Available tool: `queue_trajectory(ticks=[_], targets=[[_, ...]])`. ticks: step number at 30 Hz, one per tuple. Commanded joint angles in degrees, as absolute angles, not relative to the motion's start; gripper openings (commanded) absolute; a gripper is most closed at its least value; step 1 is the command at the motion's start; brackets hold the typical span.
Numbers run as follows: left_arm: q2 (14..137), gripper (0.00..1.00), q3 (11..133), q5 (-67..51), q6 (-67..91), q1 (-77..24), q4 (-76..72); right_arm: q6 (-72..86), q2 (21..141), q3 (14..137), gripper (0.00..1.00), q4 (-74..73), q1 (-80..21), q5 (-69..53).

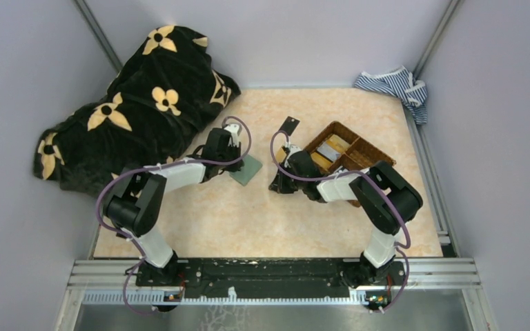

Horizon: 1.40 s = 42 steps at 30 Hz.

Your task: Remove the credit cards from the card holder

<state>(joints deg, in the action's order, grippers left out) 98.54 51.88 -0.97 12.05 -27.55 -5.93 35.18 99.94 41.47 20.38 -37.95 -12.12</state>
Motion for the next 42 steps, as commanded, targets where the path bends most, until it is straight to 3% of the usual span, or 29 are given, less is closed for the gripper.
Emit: queue_trajectory(ticks=[1,16,23,24,25,27,30,36,42], targets=[[100.24,0.0,51.2,-6.79,13.31,-29.45,-2.46,33.25,99.69,42.05,0.0,15.45,-37.85,-11.73],[102.03,0.0,49.44,-9.34,16.74,-35.07,-2.62,29.12,92.99,52.34,0.0,7.02,-38.5,-9.55],[101.76,0.0,49.92,-8.35,16.26,-35.42,-1.57,28.91,98.39,52.66,0.0,7.19,-38.55,-9.27],[101.59,0.05,50.23,-7.54,15.95,-35.42,-0.97,29.06,98.91,52.38,0.0,7.55,-38.53,-9.31],[101.34,0.24,50.62,-6.63,15.64,-35.46,-0.21,29.16,99.47,51.95,0.0,7.88,-38.53,-9.26],[100.58,0.5,50.73,-5.68,15.32,-35.44,0.17,29.48,100.05,51.39,0.0,8.55,-38.52,-9.44],[99.49,0.61,50.82,-4.67,15.18,-35.55,0.41,29.77,100.77,50.22,0.0,9.71,-38.55,-9.93],[98.88,0.6,53.67,-0.89,15.58,-37.53,4.17,30.88,102.25,48.95,0.0,11.27,-38.51,-10.72],[96.33,0.49,56.32,1.25,21.43,-39.1,8.02,30.86,102.4,48.78,0.0,11.25,-38.52,-10.73]])
